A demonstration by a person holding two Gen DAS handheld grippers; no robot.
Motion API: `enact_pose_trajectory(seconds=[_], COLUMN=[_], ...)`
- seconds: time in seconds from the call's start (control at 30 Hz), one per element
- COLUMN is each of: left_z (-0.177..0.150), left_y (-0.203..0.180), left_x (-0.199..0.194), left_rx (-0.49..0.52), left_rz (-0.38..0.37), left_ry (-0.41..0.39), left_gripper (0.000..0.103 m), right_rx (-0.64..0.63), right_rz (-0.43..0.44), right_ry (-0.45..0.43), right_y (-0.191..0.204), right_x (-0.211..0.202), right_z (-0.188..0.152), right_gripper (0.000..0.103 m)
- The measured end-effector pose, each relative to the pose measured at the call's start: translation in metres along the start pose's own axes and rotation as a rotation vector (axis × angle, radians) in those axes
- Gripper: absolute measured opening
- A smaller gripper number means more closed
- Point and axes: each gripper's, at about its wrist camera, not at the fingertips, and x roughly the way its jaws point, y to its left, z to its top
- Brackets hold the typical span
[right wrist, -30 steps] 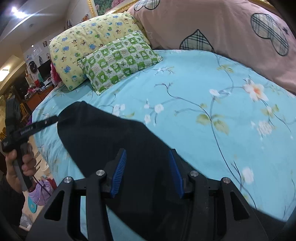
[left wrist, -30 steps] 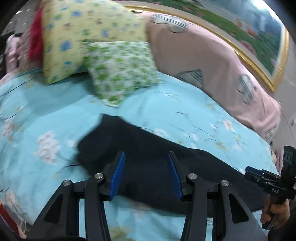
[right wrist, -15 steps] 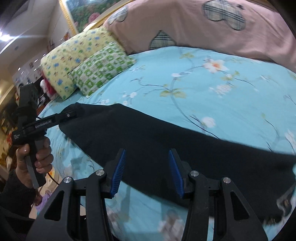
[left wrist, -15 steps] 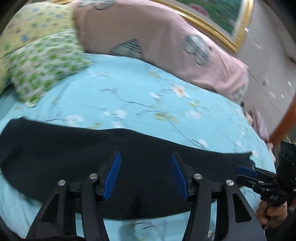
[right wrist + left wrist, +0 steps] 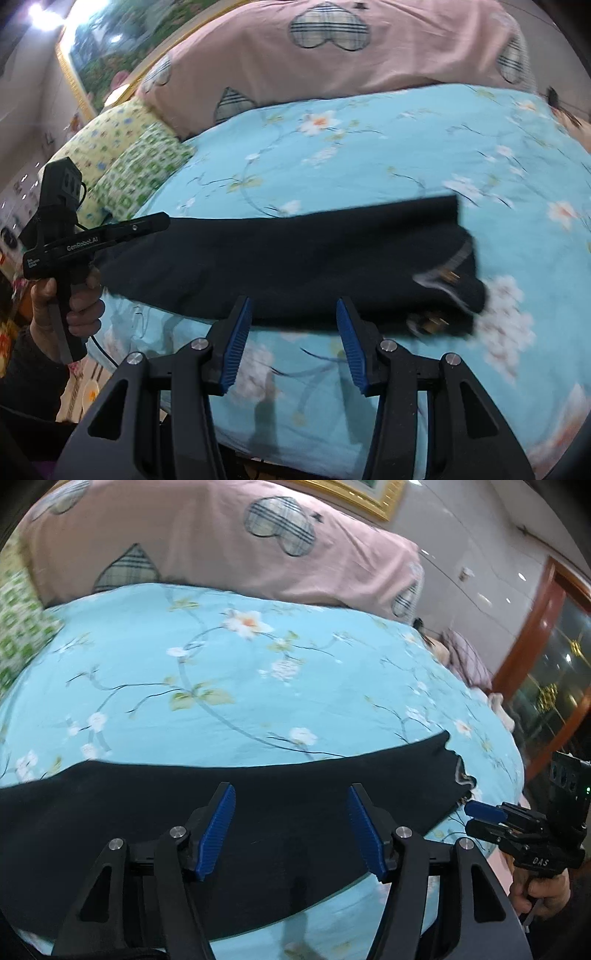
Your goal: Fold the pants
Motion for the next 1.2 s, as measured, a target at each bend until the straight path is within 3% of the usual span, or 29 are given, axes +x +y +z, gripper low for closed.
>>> enact_pose_trajectory(seconds=[0.27,0.43,0.7,0.83,0.93,0.97,1.07,1.2], left_z=[0.017,0.028,0.045,0.056,0.060,0.061,0.063,0.067], left_y=[-0.038,-0.052,-0.070,-0.083,-0.095,-0.101,-0.114,-0.133], left_x=[0.029,0.044,0.067,0.086,0.101,0.107,0.125,0.149], left_rx=[0.081,0.127,0.192,0.242,0.281,0.303,0.345,0.388], left_rz=[-0.080,-0.104,-0.139,-0.170,-0.190,-0.202,-0.222,-0.273], left_ry=[0.084,0.116,0.168,0.211,0.247,0.264,0.305,0.368], left_gripper=[0.069,0.070,0.073,0.074,0.074,0.074,0.074,0.074], right_rx=[0.116,0.206,0.427,0.578,0.623,0.637,0.638,0.625], right_rz=[-0.074,-0.076,-0.030,0.016,0.041,0.053,0.044,0.071], right_ry=[-0.021,-0.019,-0.014,-0.058,-0.088,-0.091,-0.091,-0.111], right_y=[-0.033,-0.049,-0.072,-0.084,-0.089,-0.091,-0.100,-0.115], right_x=[-0.019,-0.019,-0.007,-0.004,0.001,0.004,0.008,-0.003], right_z=[-0.016,-0.023,-0.028,-0.025,-0.020,-0.020,-0.021,-0.028], right_gripper=[0.049,0.049,0.053,0.057,0.057,0.056,0.013,0.012])
